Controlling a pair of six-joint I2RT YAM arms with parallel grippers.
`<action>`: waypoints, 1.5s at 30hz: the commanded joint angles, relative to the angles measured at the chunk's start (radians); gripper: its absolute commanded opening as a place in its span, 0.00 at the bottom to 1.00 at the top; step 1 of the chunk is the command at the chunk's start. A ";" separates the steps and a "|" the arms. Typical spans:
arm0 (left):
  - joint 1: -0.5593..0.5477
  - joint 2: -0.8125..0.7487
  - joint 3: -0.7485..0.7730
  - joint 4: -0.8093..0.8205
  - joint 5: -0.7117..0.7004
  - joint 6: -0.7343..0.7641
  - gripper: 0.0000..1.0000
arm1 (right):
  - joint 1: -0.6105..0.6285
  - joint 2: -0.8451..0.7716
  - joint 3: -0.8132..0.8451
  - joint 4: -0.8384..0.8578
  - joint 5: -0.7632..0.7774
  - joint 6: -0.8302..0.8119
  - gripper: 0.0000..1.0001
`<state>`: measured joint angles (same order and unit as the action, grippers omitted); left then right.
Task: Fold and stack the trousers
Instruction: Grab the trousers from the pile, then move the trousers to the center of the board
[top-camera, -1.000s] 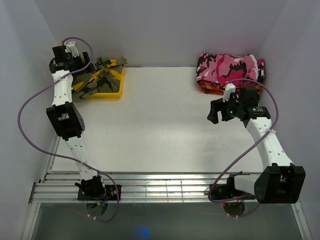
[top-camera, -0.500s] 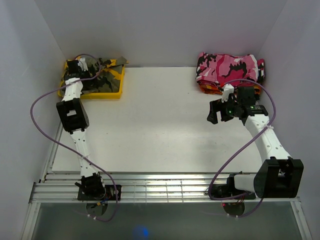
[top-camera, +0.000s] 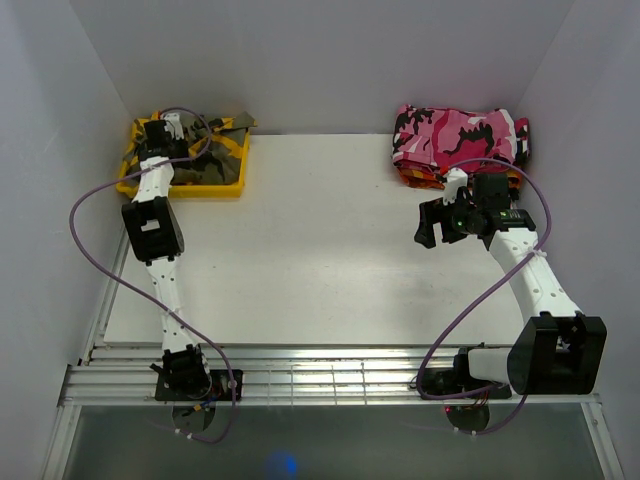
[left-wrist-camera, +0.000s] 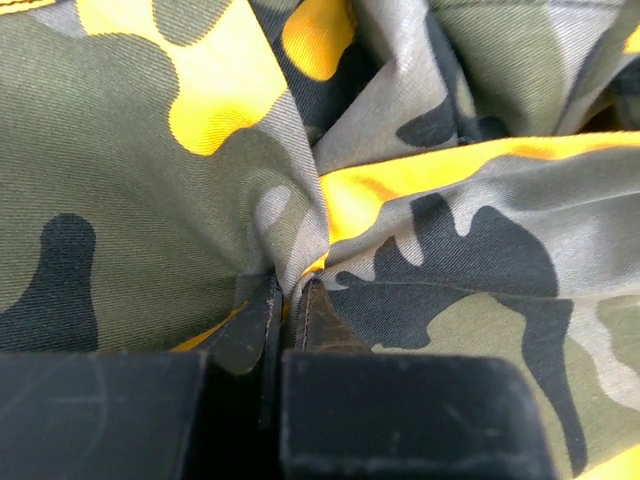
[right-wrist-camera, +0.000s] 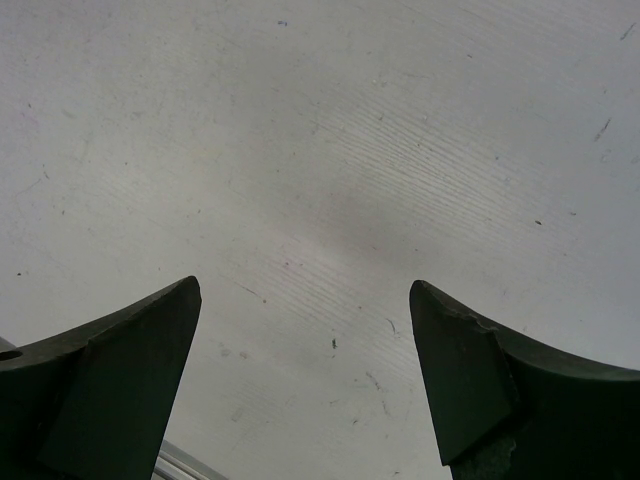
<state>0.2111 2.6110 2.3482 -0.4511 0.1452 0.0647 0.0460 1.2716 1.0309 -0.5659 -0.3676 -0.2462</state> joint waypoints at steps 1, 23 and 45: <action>-0.030 -0.067 0.008 0.026 0.128 -0.054 0.00 | -0.003 0.003 0.032 0.018 -0.005 -0.010 0.90; -0.055 -0.643 0.020 0.600 0.677 -0.689 0.00 | -0.005 -0.060 0.058 0.044 -0.034 -0.005 0.90; -0.607 -1.034 -0.562 0.641 1.266 -0.738 0.00 | -0.006 -0.040 0.130 0.055 -0.093 -0.004 0.90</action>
<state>-0.3664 1.6367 1.8507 0.1581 1.2961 -0.7048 0.0452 1.2369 1.1236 -0.5385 -0.4480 -0.2462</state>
